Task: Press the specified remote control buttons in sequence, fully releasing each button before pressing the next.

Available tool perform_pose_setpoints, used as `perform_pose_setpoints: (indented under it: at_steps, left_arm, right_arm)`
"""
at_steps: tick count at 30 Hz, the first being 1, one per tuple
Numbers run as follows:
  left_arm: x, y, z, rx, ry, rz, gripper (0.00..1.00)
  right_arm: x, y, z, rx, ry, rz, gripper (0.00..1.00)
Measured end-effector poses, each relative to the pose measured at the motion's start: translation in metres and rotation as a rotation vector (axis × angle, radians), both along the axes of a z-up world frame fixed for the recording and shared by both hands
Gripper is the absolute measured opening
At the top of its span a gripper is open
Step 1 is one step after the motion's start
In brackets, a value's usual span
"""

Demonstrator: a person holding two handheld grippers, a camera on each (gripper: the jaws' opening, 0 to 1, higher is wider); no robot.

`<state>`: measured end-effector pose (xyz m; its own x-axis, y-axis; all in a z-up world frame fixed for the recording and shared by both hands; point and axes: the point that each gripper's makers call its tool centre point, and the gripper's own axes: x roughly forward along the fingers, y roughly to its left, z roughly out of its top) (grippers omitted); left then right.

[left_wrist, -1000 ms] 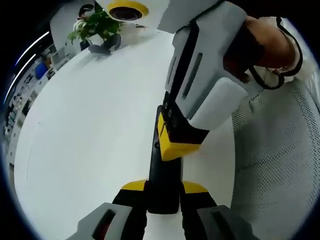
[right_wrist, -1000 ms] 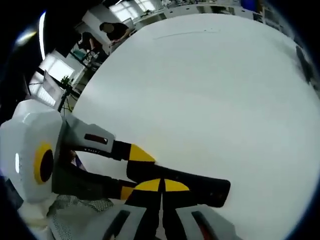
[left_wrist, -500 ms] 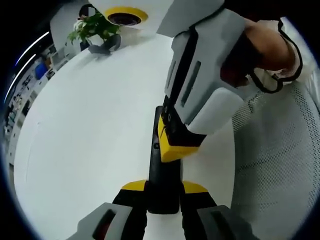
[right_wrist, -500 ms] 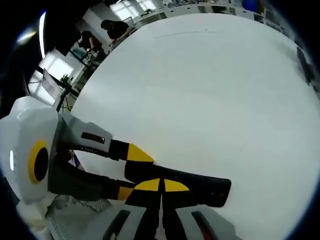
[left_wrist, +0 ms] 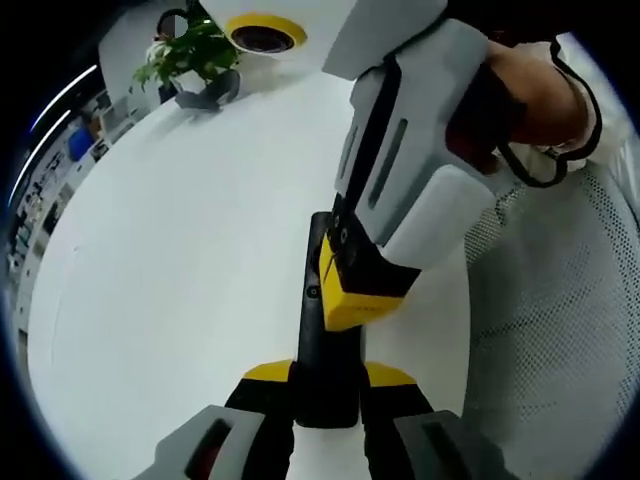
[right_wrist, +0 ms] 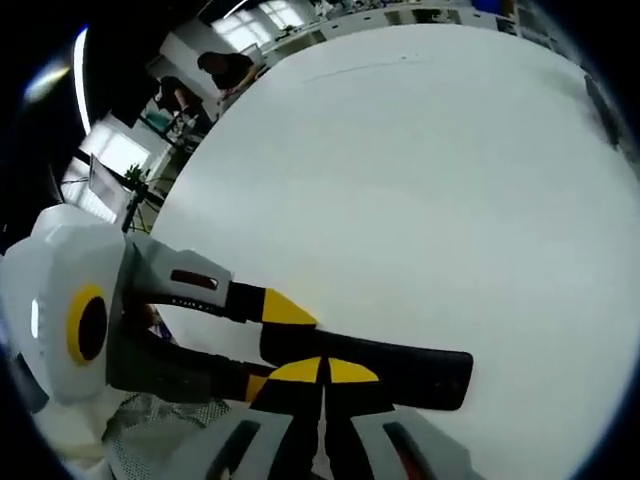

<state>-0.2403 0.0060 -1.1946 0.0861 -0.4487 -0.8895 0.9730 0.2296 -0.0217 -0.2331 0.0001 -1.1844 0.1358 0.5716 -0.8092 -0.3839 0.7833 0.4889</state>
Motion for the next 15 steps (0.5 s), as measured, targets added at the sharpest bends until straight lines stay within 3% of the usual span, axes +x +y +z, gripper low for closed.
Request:
perform_pose_setpoints:
  at_steps: [15]
  left_arm:
    - [0.0003,-0.0009,-0.0004,0.007,-0.003,-0.009,0.23]
  right_arm:
    - [0.0019,-0.0008,-0.0018,-0.058,-0.038,0.03,0.0]
